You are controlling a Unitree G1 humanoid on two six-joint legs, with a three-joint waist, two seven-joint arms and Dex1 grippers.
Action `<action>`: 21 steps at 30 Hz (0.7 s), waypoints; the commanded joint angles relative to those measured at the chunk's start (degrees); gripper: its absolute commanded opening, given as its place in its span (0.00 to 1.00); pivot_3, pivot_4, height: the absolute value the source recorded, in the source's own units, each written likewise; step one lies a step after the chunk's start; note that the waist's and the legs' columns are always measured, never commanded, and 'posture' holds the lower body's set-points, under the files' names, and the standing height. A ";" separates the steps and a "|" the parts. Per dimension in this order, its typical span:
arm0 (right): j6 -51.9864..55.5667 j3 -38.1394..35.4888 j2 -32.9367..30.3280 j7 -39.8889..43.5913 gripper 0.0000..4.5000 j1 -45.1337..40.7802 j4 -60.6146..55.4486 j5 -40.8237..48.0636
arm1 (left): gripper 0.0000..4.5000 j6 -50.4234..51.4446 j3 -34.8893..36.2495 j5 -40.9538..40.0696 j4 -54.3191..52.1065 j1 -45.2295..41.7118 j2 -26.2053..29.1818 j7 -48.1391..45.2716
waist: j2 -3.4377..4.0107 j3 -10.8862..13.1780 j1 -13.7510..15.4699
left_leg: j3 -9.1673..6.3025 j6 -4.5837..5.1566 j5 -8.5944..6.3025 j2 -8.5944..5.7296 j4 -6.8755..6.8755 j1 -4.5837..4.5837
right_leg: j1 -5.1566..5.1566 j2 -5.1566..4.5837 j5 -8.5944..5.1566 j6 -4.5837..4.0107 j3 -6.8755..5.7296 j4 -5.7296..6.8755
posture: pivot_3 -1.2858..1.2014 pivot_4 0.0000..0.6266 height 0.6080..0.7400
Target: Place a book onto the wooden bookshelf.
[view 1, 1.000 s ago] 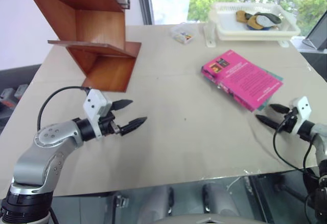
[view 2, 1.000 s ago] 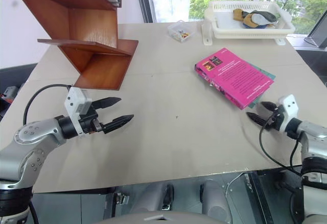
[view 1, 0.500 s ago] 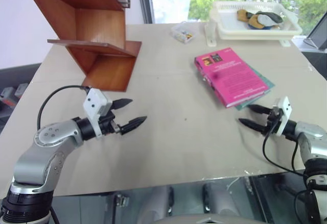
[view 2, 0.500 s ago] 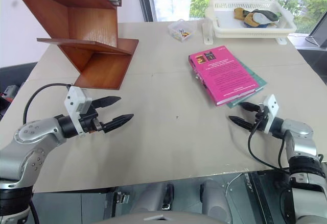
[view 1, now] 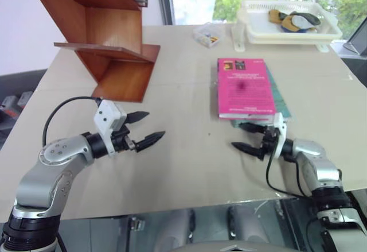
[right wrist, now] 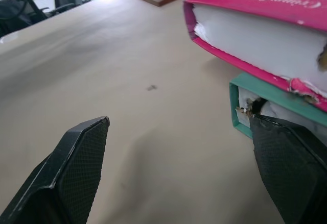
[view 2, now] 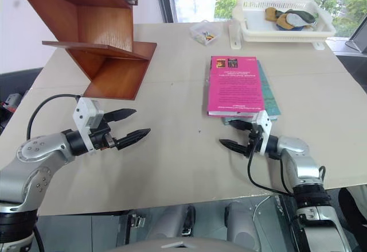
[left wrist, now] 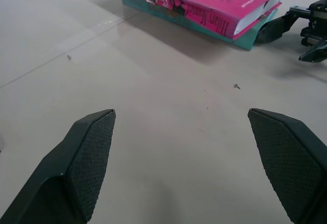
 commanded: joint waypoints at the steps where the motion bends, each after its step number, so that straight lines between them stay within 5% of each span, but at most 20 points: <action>1: 1.83 1.59 0.41 0.65 1.00 1.17 -5.47 2.59 | 0.98 -1.01 0.73 -0.01 -0.93 -0.26 0.24 -0.34 | 0.00 0.00 -0.04 | 0.00 0.00 0.01 0.00 0.00 0.00 | 0.00 0.00 0.00 0.00 -0.02 0.00 | 0.52 0.24 1.00; 10: 6.49 4.08 -1.43 1.10 1.00 5.06 -13.31 5.59 | 0.98 -1.11 0.55 0.18 0.02 -0.91 0.56 -1.04 | 0.00 0.00 0.00 | -0.03 0.09 -0.03 0.01 0.00 -0.02 | -0.03 0.01 0.00 0.00 -0.15 0.02 | 0.52 0.24 1.00; 21: 6.35 -10.40 -12.59 -0.02 1.00 14.61 -13.02 9.43 | 0.98 -0.86 -6.65 0.56 5.69 -9.13 -5.45 -0.92 | -0.01 -0.01 0.85 | -0.03 0.09 -0.01 -0.08 0.03 -0.04 | 0.01 0.00 0.00 0.01 -0.20 0.02 | 0.52 0.24 1.00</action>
